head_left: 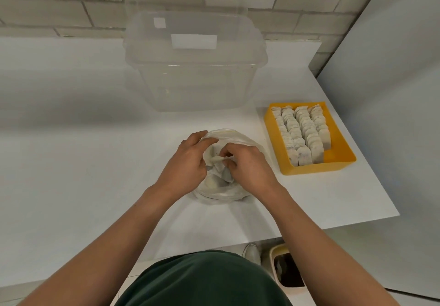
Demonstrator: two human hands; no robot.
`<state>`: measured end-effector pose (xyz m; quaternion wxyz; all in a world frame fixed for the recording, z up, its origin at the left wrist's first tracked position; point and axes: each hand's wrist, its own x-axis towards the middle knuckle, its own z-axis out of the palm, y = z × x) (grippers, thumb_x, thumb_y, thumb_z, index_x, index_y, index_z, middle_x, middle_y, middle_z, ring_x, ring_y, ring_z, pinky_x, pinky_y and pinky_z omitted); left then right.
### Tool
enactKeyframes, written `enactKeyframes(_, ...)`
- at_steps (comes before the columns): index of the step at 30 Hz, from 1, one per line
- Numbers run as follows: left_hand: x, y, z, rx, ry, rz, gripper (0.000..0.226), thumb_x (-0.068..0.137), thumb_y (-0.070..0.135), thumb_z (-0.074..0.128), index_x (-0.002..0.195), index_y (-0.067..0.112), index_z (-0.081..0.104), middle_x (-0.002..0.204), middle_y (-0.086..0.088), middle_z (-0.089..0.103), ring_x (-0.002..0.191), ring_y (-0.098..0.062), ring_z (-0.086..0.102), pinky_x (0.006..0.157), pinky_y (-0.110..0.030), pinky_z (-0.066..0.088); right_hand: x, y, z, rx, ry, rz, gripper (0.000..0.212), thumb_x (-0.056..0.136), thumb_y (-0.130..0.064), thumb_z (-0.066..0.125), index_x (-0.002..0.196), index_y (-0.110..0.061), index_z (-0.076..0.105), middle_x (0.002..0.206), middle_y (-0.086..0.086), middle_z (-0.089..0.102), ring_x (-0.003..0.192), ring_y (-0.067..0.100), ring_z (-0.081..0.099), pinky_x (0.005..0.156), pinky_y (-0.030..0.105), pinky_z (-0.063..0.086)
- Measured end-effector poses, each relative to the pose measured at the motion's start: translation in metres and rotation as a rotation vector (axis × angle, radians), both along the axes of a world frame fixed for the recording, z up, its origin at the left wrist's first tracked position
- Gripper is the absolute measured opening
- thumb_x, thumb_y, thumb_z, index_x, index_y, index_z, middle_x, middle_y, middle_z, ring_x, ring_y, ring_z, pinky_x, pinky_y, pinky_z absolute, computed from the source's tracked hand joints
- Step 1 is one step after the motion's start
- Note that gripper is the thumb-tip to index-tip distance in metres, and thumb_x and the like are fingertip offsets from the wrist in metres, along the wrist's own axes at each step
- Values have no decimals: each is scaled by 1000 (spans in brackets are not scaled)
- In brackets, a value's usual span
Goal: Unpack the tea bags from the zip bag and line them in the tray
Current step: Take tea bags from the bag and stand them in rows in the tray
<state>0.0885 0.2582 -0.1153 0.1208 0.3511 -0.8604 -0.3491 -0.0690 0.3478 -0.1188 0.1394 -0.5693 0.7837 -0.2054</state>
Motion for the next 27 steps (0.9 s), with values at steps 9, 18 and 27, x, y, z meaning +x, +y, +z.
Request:
enactKeyframes(9,7,16,33,9,306,141,37,93,23,72,127,35,66,152,16,45,135,5,45,105,-16,38,-16,27,36,-248,-643,-189,13,87,-11,80,94,-21,76,96,-10,77,91,12,73,84,33,59)
enactKeyframes(18,6,30,60,1035,532,31,53,93,35,76,141,24,58,138,-2,67,124,-18,68,105,-39,55,-13,26,76,-334,-816,-44,16,84,-6,82,98,-9,74,96,1,77,92,17,74,80,30,61)
enactKeyframes(27,-10,39,57,1089,669,193,29,106,6,53,132,11,66,124,-9,75,116,-25,72,88,-28,61,-22,25,73,-307,-590,-184,29,78,-33,88,103,-30,74,95,-10,72,85,9,70,80,29,60)
